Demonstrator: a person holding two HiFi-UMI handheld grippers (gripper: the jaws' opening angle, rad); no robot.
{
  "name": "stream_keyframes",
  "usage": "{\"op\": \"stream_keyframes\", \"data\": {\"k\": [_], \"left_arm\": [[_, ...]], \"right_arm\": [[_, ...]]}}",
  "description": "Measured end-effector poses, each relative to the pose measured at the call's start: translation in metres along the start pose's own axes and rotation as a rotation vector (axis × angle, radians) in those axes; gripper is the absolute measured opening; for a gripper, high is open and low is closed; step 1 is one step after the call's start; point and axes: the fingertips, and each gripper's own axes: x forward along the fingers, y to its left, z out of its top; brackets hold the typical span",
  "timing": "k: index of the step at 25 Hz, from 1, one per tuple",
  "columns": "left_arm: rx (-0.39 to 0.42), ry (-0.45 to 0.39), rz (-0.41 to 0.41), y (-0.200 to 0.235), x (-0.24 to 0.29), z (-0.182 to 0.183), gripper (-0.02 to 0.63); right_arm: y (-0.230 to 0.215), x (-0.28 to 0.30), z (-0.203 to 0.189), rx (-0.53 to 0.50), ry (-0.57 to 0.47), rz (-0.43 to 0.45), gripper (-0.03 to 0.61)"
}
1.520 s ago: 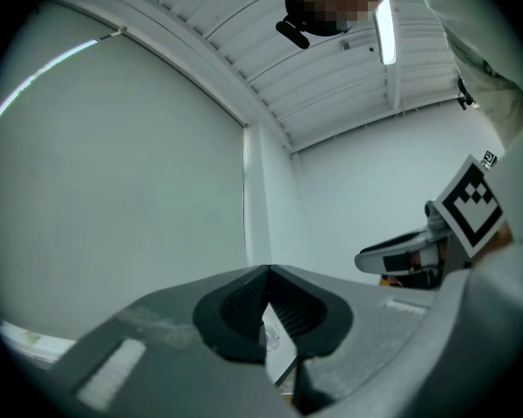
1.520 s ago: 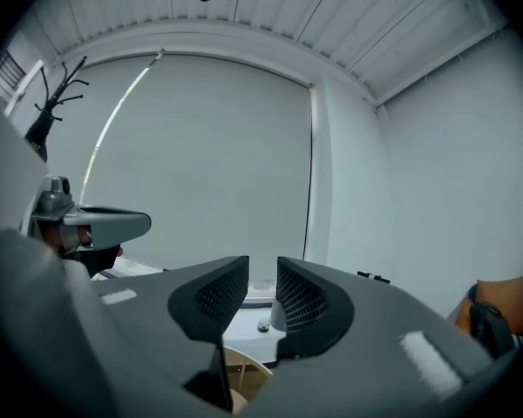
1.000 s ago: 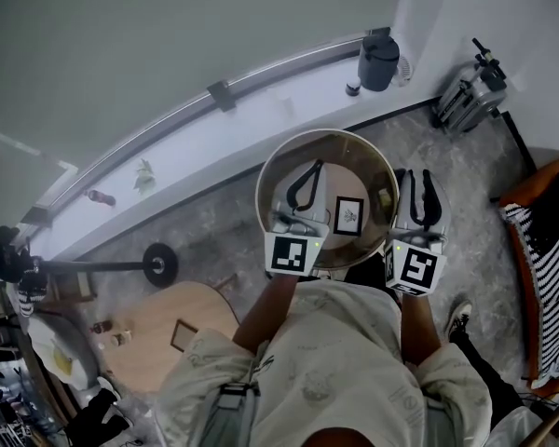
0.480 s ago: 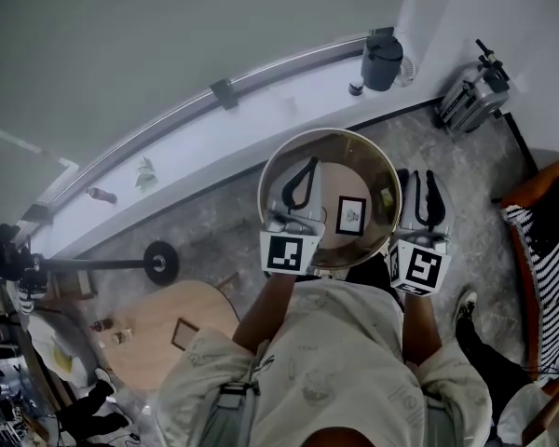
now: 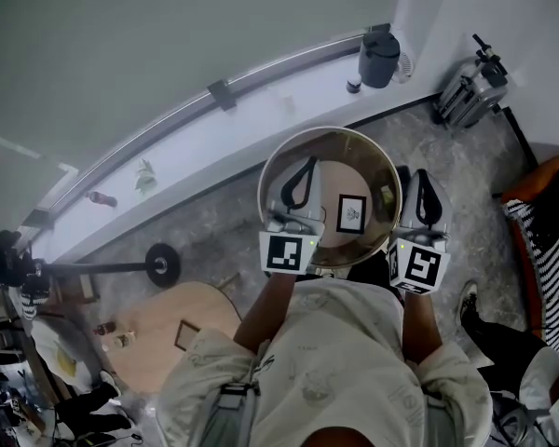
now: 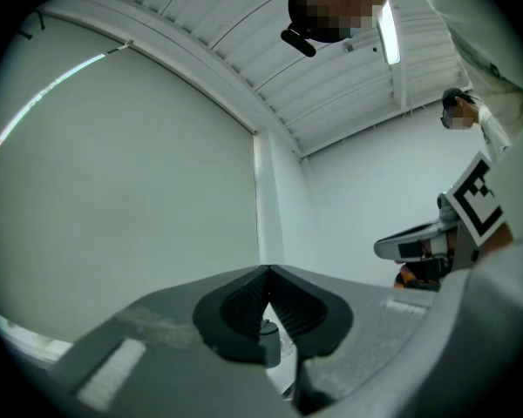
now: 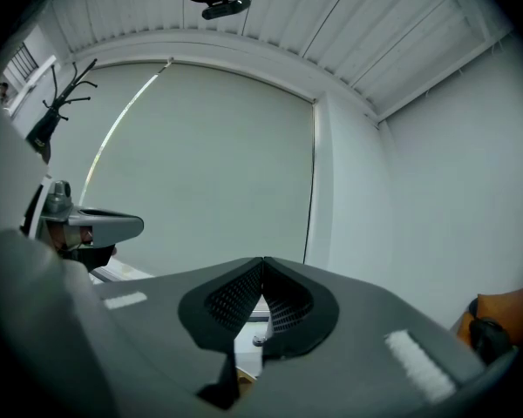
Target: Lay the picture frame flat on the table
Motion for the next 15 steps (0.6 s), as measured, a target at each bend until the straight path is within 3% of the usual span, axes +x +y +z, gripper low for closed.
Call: {"op": "stream_keyframes", "data": {"k": [15], "left_arm": [[0.008, 0.028, -0.018, -0.001, -0.001, -0.004, 0.003]], "right_arm": [[0.0, 0.004, -0.012, 0.012, 0.064, -0.014, 0.002]]}}
